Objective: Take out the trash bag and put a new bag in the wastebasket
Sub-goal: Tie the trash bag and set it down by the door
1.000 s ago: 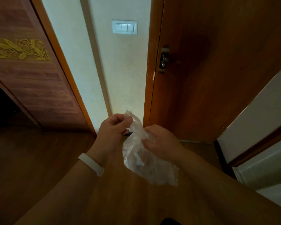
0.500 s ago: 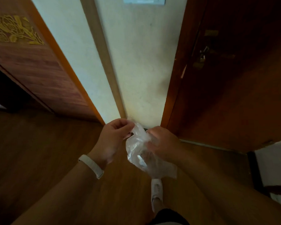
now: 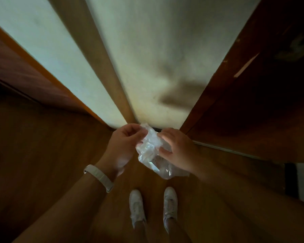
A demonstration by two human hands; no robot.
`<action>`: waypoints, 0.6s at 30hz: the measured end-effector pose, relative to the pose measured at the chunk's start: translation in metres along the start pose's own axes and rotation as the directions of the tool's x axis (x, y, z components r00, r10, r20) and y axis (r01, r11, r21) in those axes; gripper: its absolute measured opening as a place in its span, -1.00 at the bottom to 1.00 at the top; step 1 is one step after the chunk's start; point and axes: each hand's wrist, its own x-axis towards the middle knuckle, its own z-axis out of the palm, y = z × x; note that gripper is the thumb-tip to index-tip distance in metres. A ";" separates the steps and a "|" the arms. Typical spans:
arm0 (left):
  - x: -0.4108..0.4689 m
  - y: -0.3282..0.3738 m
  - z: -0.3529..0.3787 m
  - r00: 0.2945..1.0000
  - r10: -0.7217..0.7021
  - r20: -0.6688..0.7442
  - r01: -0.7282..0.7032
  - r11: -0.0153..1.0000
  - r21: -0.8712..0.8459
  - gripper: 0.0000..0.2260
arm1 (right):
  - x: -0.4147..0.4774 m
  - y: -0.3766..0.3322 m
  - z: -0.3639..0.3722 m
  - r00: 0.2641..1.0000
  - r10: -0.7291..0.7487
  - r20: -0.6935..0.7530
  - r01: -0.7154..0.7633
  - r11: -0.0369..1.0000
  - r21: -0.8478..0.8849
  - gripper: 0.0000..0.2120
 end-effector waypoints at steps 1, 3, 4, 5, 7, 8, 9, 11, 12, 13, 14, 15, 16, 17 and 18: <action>0.018 -0.013 -0.001 1.000 -0.010 0.014 0.009 1.000 0.012 -0.93 | 0.009 0.013 0.016 1.000 -0.011 0.012 0.011 1.000 -0.018 -0.62; 0.056 -0.041 -0.002 0.998 -0.029 0.047 0.027 0.999 0.034 -0.95 | 0.026 0.041 0.050 0.999 -0.019 0.035 0.021 0.999 -0.045 -0.64; 0.075 -0.057 -0.003 0.997 -0.046 0.057 0.044 0.998 0.035 -0.95 | 0.034 0.056 0.069 0.999 -0.019 0.040 0.021 0.999 -0.049 -0.64; 0.093 -0.074 -0.004 0.996 -0.068 0.060 0.066 0.997 0.032 -0.96 | 0.042 0.070 0.089 0.999 -0.020 0.044 0.022 0.999 -0.049 -0.65; 0.129 -0.109 -0.007 0.992 -0.110 0.065 0.108 0.994 0.033 -0.96 | 0.055 0.099 0.131 0.999 -0.012 0.051 0.015 0.998 -0.061 -0.67; 0.147 -0.129 -0.009 0.989 -0.127 0.069 0.125 0.991 0.040 -0.96 | 0.060 0.113 0.153 0.998 -0.010 0.055 0.014 0.998 -0.064 -0.67; 0.165 -0.149 -0.011 0.987 -0.144 0.072 0.141 0.989 0.050 -0.96 | 0.065 0.127 0.176 0.998 -0.013 0.061 0.017 0.998 -0.061 -0.68; 0.201 -0.191 -0.014 0.981 -0.176 0.080 0.171 0.983 0.068 -0.96 | 0.074 0.156 0.220 0.997 -0.021 0.073 0.026 0.998 -0.065 -0.69; 0.218 -0.212 -0.015 0.977 -0.196 0.083 0.190 0.979 0.076 -0.96 | 0.078 0.171 0.242 0.997 -0.018 0.080 0.024 0.997 -0.073 -0.70; 0.235 -0.233 -0.014 0.973 -0.214 0.087 0.207 0.975 0.085 -0.96 | 0.082 0.187 0.264 0.996 -0.008 0.087 0.015 0.996 -0.086 -0.71; 0.252 -0.254 -0.014 0.969 -0.229 0.091 0.220 0.971 0.097 -0.95 | 0.085 0.201 0.284 0.995 0.011 0.098 -0.001 0.995 -0.101 -0.71; 0.268 -0.274 -0.012 0.966 -0.241 0.096 0.230 0.967 0.109 -0.93 | 0.087 0.216 0.304 0.994 0.032 0.107 -0.020 0.993 -0.116 -0.70; 0.284 -0.294 -0.011 0.963 -0.250 0.098 0.238 0.964 0.120 -0.90 | 0.090 0.231 0.322 0.992 0.055 0.115 -0.040 0.990 -0.133 -0.70; 0.298 -0.312 -0.009 0.961 -0.259 0.098 0.246 0.961 0.129 -0.88 | 0.092 0.244 0.338 0.989 0.080 0.127 -0.060 0.987 -0.151 -0.68; 0.312 -0.329 -0.007 0.959 -0.267 0.096 0.254 0.958 0.132 -0.88 | 0.093 0.256 0.353 0.984 0.109 0.144 -0.084 0.982 -0.171 -0.67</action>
